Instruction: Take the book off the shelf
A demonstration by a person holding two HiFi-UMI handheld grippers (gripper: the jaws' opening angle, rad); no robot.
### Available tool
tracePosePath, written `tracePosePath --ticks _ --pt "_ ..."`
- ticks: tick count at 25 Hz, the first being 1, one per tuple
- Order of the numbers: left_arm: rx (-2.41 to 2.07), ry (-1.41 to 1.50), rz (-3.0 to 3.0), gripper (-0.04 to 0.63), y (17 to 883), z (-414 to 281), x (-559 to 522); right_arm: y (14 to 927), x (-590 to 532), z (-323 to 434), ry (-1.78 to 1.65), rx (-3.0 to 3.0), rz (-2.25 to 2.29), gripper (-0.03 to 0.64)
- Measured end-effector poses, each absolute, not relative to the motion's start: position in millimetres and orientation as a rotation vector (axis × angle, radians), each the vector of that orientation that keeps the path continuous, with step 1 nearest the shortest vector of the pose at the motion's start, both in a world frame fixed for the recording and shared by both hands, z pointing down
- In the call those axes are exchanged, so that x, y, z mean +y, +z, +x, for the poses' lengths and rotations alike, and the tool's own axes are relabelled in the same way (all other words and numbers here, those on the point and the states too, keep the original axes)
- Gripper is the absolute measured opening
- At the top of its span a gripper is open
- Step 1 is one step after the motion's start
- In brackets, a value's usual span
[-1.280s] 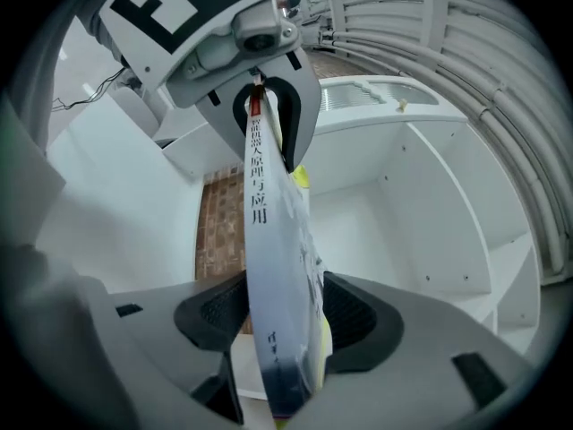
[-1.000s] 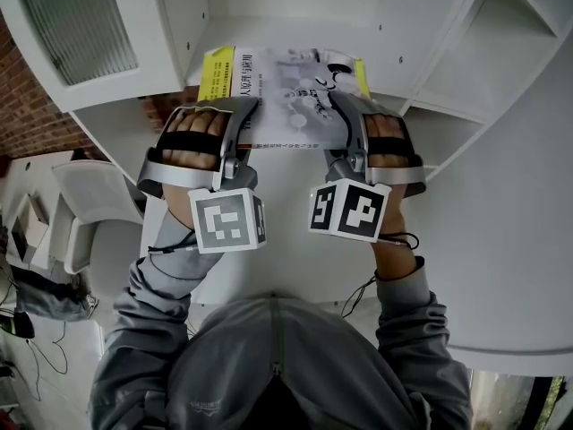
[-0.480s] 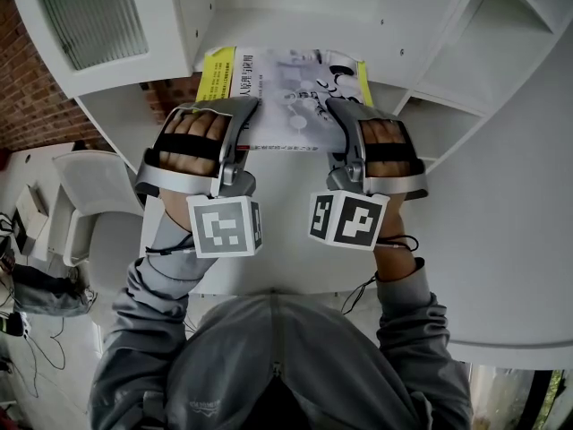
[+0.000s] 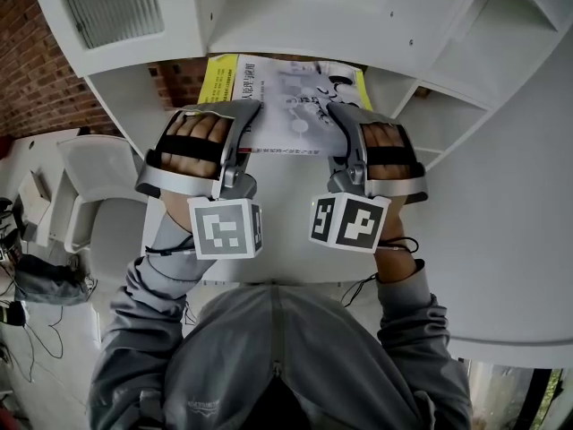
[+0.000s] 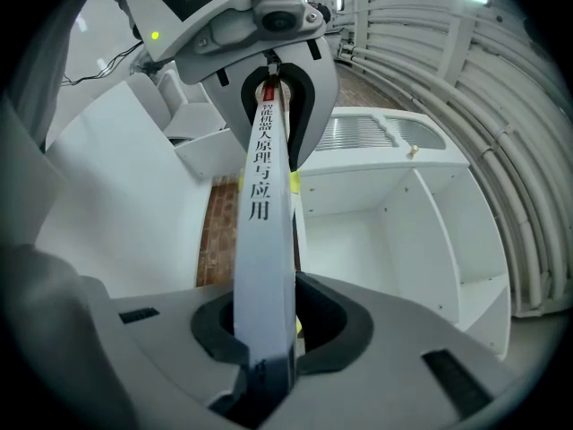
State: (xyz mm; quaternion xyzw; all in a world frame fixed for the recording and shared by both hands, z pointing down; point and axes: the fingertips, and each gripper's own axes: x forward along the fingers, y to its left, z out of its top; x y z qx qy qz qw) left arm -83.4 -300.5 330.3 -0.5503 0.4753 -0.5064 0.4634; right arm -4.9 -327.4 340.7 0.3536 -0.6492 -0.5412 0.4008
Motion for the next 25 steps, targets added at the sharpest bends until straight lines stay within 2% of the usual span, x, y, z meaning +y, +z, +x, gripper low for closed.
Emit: tracePosePath --ticks 7,13,25 --pt "1.131 -1.321 -1.383 0.078 404.6 -95.7 -289.7 416.4 -317.7 -18.3 -1.313 -1.706 0.871 0.083" --pt "1.111 -1.372 -1.471 0.078 410.5 -97.1 -289.7 421.9 -317.4 -20.0 -1.245 -1.727 0.793 0.083" --pt "1.068 -1.424 -1.559 0.078 488.0 -97.7 -289.7 499.8 -315.6 -19.2 -1.151 -1.749 0.746 0.083"
